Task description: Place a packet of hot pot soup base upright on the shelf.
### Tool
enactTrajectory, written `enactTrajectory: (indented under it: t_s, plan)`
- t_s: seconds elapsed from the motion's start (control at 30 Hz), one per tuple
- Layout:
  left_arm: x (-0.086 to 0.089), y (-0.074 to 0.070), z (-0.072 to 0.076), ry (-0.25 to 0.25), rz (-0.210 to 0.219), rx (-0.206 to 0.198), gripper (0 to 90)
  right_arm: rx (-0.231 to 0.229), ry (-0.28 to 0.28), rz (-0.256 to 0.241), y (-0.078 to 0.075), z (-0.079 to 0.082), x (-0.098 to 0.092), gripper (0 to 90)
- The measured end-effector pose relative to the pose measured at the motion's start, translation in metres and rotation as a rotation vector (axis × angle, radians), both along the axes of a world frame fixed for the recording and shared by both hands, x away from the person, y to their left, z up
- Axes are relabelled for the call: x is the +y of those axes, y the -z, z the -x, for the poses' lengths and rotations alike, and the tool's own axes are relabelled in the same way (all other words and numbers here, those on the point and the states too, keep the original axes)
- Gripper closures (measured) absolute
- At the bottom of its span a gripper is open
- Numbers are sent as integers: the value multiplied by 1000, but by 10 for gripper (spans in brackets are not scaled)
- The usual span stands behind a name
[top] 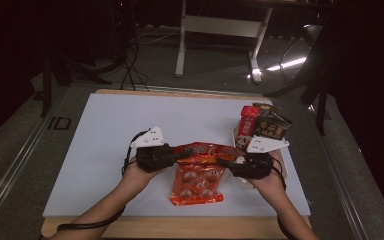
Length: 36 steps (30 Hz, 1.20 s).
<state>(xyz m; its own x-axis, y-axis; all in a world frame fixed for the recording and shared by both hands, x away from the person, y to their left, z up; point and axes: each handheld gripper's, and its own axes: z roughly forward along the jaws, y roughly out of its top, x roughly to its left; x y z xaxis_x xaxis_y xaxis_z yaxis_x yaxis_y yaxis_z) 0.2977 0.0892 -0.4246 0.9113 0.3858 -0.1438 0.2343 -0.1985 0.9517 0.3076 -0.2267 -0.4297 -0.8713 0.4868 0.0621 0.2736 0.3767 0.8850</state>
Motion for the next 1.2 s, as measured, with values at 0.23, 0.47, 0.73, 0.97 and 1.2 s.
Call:
enactTrajectory:
  t_s: [0.23,0.47,0.73,0.97,1.2]
  plan:
    - [0,0,-2,-11,2,24,896,6,-54,46,2,0,4,768]
    - [-1,1,-1,-30,-11,15,894,17,-62,70,2,0,8,882]
    - [1,-2,0,-19,2,58,710,-1,-85,90,-6,8,9,900]
    - [-1,-4,5,11,0,26,424,12,-120,87,-14,13,10,900]
    - [0,-2,6,89,61,22,200,29,-143,69,-22,19,8,900]
